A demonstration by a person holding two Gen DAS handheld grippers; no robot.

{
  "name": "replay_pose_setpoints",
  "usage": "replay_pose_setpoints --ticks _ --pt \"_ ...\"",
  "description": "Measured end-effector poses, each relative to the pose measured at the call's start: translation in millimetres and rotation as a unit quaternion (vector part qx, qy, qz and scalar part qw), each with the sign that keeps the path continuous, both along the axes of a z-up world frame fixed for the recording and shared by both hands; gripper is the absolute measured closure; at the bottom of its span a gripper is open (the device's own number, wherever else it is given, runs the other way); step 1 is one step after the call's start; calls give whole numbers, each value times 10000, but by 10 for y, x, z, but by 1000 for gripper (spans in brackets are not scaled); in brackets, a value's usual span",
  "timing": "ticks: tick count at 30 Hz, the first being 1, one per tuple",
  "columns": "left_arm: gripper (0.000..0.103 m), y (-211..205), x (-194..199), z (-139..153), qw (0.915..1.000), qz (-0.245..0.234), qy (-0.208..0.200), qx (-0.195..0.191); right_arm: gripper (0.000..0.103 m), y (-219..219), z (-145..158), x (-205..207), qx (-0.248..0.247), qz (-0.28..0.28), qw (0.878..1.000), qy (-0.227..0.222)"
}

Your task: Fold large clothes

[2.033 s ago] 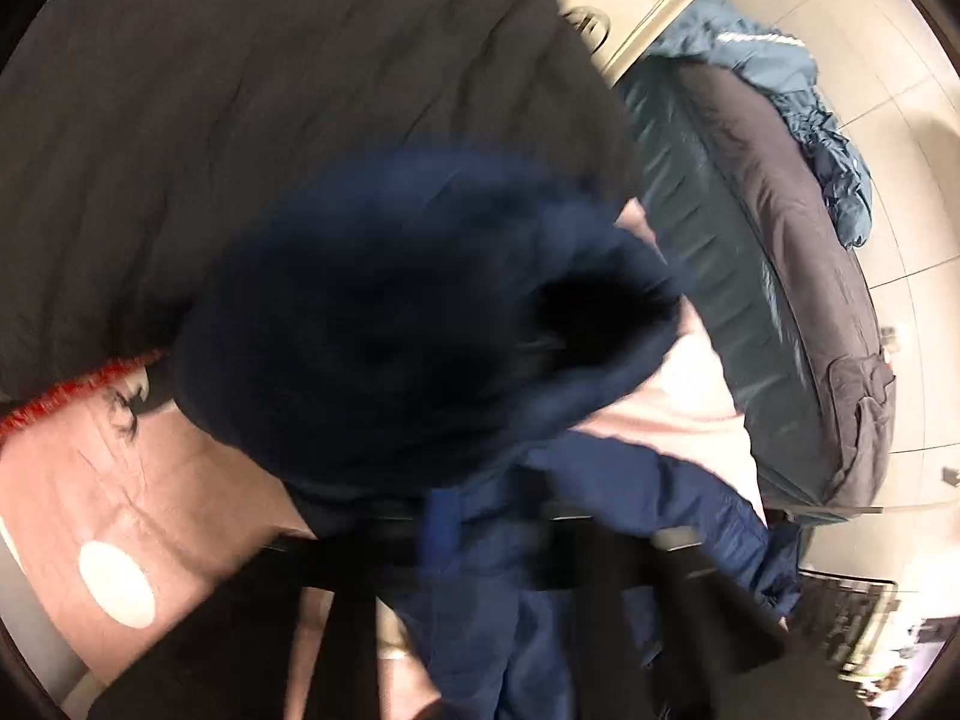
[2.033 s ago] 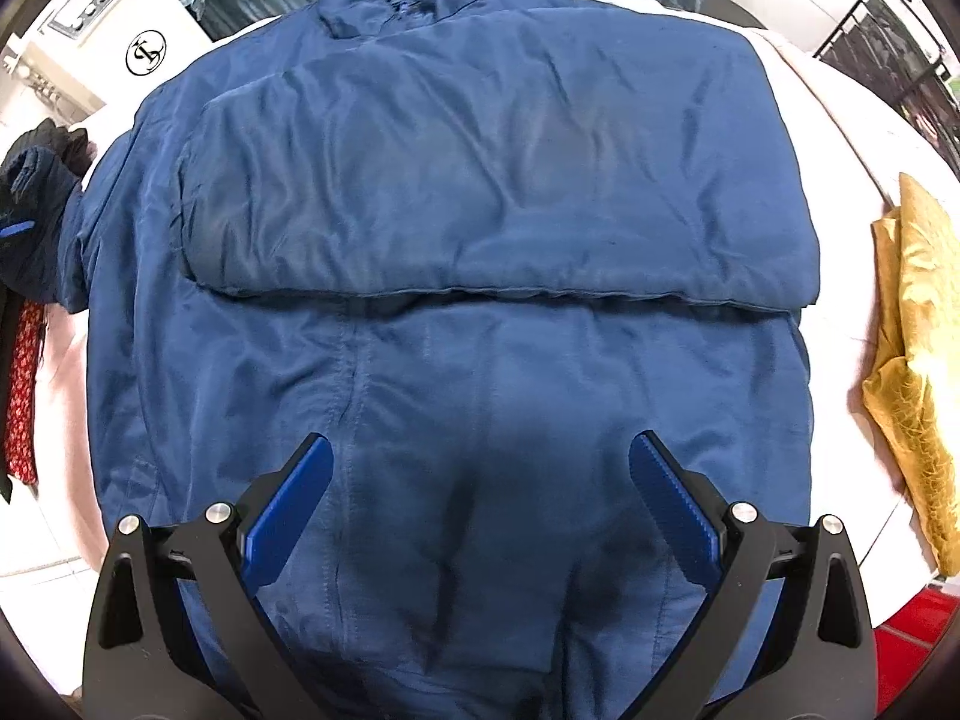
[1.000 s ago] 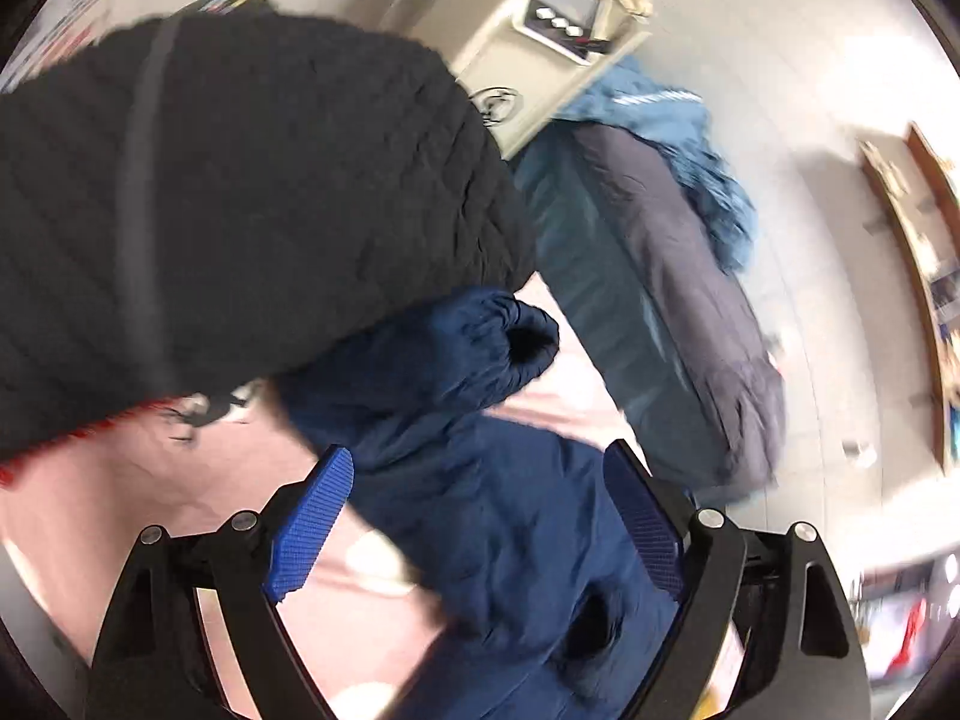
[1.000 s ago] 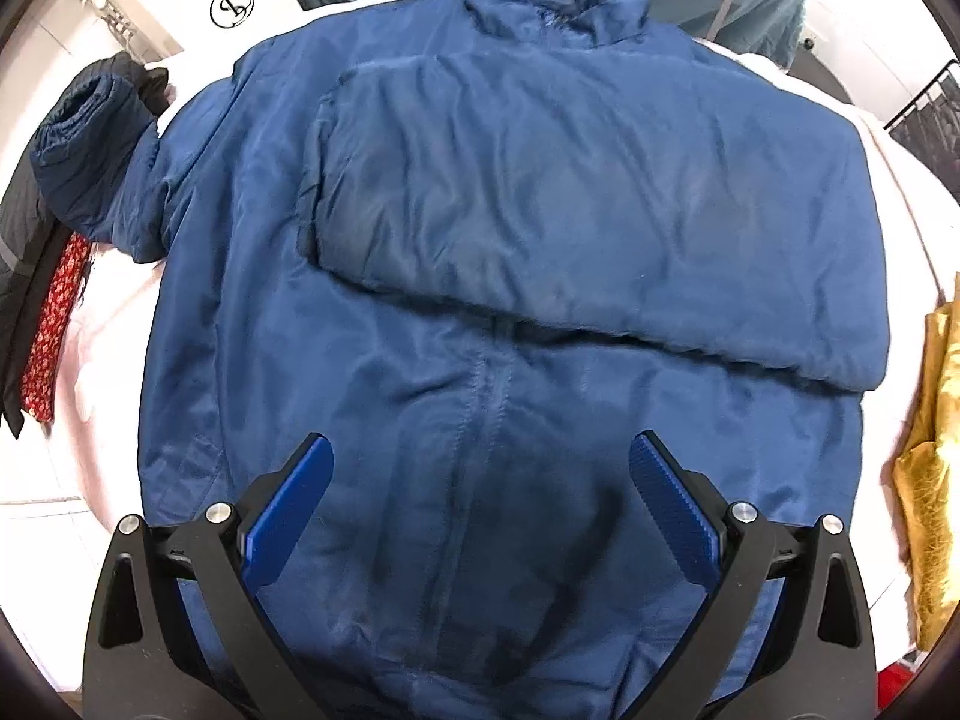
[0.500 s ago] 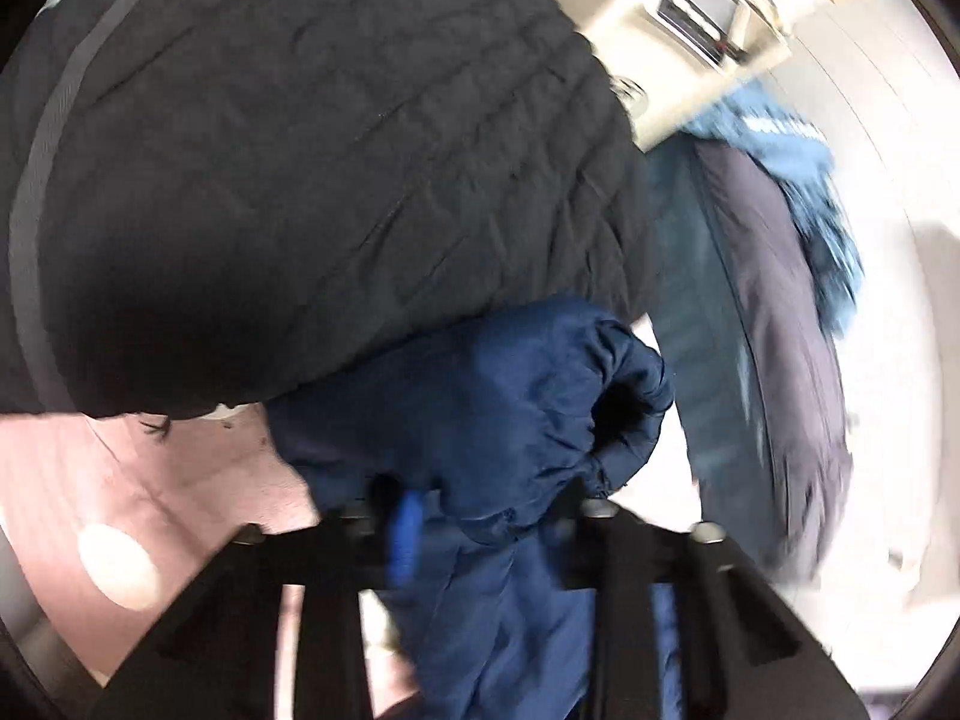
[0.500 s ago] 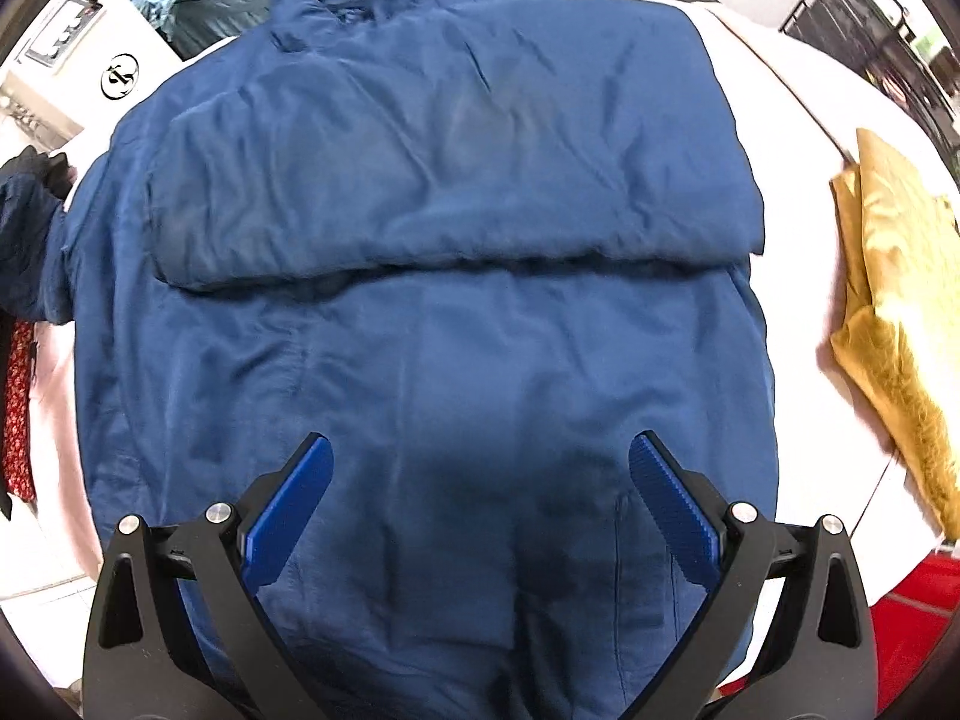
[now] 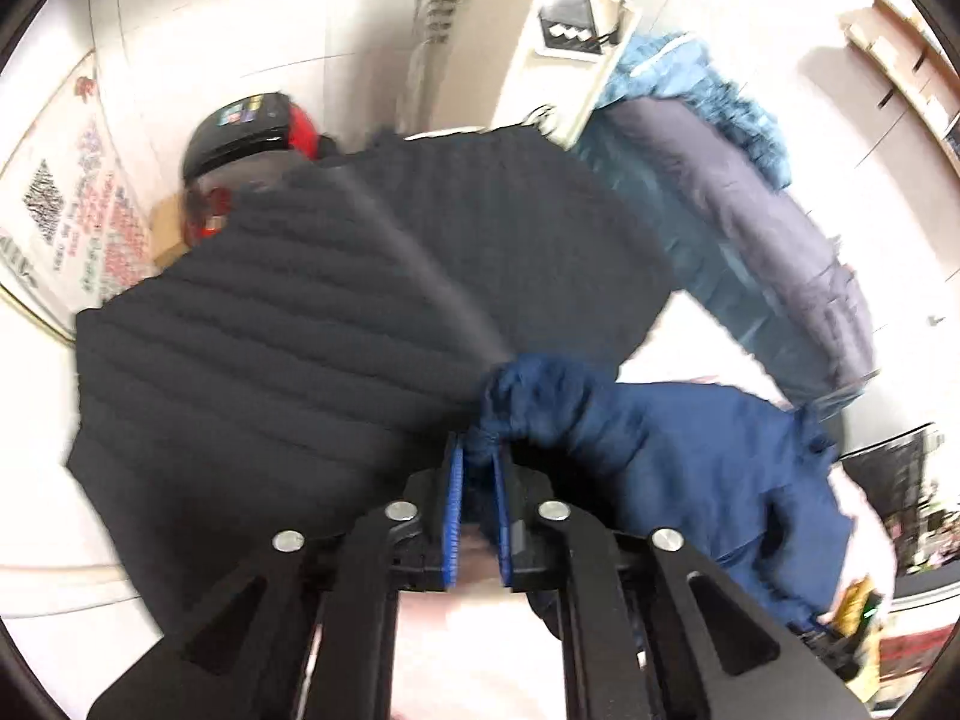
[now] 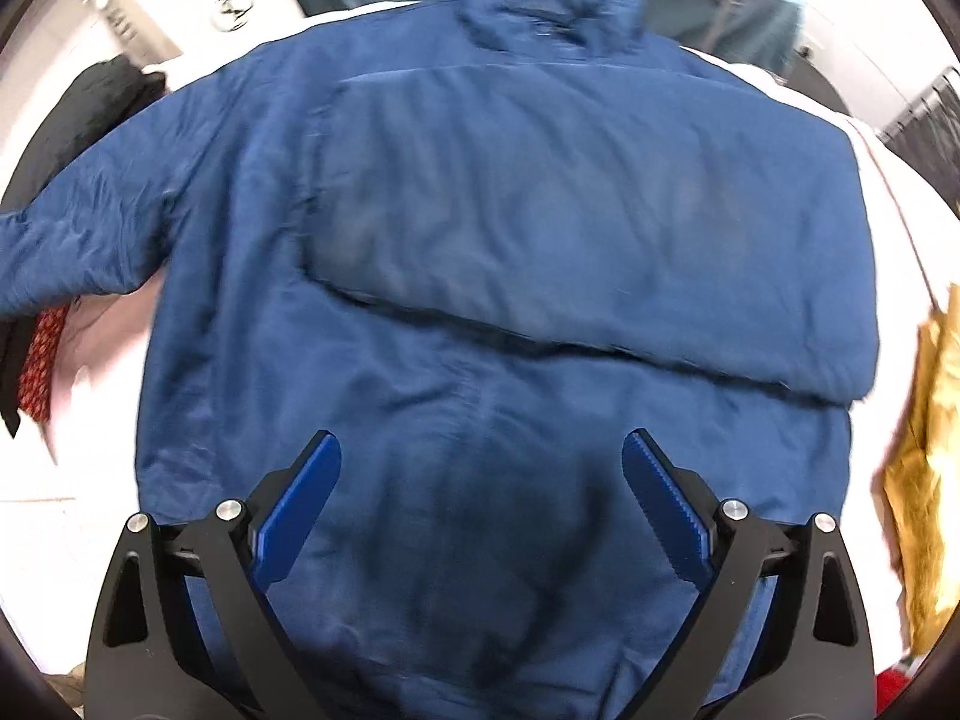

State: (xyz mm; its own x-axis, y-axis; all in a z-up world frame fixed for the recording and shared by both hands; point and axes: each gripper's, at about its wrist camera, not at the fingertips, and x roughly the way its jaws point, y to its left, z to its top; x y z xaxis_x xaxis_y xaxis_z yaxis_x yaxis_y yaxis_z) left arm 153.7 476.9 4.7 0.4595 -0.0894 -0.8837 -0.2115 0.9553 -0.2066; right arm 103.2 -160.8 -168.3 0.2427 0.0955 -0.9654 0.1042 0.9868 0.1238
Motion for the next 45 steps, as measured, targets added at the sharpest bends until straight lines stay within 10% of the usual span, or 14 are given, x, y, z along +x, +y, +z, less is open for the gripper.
replay_pose_setpoints --ticks 7,13,25,28,33,38,42,45 --pt "96 138 -56 -519 9971 559 362 -357 9 148 92 -26 4 131 9998 -172" --pt "45 -1 26 -651 9909 880 282 -976 9 -176 -8 -184 -38 -334 9994 60" --pt "13 -43 -331 47 9902 1190 -727 83 9 -436 -113 -281 27 -769 9969 172" --pt "12 -15 -411 158 9882 1202 -933 -196 9 -339 -92 -254 18 -627 9980 124" --pt "8 -417 -300 -131 9984 305 -381 -295 9 -178 -87 -193 23 -409 9991 99" --pt "23 -976 -73 -742 9944 -286 498 885 9 -181 -47 -205 39 -405 9991 83" --pt "85 -981 55 -857 9960 118 809 366 9 -299 -14 -277 -41 -547 9985 34" --pt "91 -1180 75 -641 9982 -107 561 166 9 -446 -21 -341 -8 -769 9970 50"
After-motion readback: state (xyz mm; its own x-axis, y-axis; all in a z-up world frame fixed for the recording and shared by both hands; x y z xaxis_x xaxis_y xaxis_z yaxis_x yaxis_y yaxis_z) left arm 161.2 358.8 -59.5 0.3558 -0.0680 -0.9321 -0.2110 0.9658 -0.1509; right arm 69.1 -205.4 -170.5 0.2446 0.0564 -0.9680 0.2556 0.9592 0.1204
